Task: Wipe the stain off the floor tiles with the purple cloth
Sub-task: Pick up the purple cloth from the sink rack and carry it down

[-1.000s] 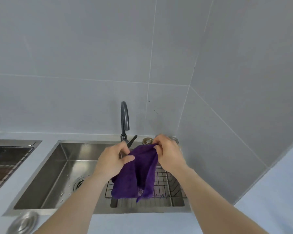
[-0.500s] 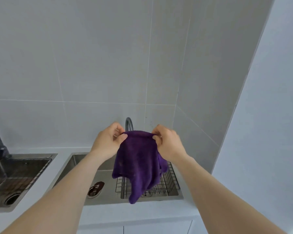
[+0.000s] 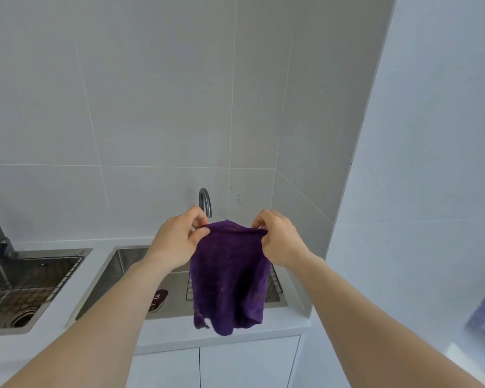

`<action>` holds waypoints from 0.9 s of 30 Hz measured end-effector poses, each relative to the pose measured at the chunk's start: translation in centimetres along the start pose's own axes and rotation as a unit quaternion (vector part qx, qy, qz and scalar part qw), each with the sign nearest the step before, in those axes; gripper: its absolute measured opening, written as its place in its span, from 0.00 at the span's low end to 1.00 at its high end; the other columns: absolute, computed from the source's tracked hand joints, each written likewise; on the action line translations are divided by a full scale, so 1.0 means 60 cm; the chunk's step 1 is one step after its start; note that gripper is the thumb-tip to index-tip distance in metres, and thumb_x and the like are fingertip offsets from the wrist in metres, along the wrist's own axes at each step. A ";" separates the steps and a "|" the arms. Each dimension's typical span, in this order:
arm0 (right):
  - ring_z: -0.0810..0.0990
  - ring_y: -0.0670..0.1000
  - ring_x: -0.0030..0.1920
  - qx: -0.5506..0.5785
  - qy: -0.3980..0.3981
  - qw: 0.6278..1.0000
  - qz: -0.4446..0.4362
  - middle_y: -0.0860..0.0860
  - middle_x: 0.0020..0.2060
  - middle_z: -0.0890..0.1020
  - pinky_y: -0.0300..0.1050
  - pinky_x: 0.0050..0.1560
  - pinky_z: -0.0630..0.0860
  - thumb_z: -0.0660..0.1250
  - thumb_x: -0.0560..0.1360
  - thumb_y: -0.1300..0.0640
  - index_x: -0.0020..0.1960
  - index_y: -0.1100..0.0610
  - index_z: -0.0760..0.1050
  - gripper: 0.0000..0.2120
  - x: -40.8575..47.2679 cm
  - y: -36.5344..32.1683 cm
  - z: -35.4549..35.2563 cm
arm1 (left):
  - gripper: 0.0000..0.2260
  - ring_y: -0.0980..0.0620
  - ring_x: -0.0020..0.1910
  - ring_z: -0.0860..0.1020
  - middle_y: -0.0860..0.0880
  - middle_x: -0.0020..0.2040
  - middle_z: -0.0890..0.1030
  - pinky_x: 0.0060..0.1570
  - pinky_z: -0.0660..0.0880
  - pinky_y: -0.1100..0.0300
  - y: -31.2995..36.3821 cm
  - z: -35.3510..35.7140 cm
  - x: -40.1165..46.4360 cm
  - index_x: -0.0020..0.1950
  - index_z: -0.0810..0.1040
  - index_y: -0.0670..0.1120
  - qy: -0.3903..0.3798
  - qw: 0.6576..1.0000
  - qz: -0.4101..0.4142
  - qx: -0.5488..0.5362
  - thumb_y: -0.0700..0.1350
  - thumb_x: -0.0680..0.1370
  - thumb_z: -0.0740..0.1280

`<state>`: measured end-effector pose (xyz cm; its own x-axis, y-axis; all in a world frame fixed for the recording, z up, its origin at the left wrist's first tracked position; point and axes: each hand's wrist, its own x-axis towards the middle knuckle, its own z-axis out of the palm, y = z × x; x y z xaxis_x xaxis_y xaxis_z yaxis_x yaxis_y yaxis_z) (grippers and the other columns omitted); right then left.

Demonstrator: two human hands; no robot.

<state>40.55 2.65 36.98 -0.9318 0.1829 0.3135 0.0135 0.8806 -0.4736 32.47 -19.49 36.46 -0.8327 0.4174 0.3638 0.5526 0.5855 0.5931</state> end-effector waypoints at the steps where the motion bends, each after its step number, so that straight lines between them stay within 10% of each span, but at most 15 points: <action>1: 0.76 0.57 0.54 0.002 0.008 1.000 0.002 0.52 0.53 0.77 0.45 0.50 0.71 0.57 0.70 0.74 0.55 0.57 0.77 0.21 -0.007 0.003 -0.004 | 0.05 0.51 0.41 0.80 0.56 0.43 0.80 0.45 0.73 0.54 0.008 0.002 -0.004 0.49 0.74 0.54 0.002 1.000 0.002 0.000 0.46 0.82 0.68; 14: 0.77 0.61 0.50 0.013 0.043 0.999 0.025 0.53 0.48 0.77 0.45 0.47 0.67 0.57 0.74 0.72 0.51 0.57 0.80 0.18 -0.144 0.104 -0.033 | 0.05 0.52 0.38 0.80 0.55 0.41 0.81 0.45 0.74 0.52 0.110 0.080 -0.114 0.48 0.75 0.53 0.002 1.000 -0.002 0.017 0.46 0.80 0.69; 27: 0.80 0.61 0.54 0.039 -0.088 0.989 0.109 0.55 0.54 0.83 0.54 0.55 0.78 0.56 0.79 0.67 0.57 0.51 0.82 0.20 -0.387 0.238 0.120 | 0.05 0.50 0.39 0.81 0.58 0.43 0.81 0.45 0.77 0.50 0.047 0.269 -0.355 0.48 0.74 0.55 -0.105 0.987 -0.119 0.016 0.47 0.80 0.69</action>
<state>59.74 7.83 17.00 -0.9584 0.2806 0.0513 0.2006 0.7910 -0.5779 52.32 -15.49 18.79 -0.9158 0.3975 0.0578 0.3449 0.7043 0.6205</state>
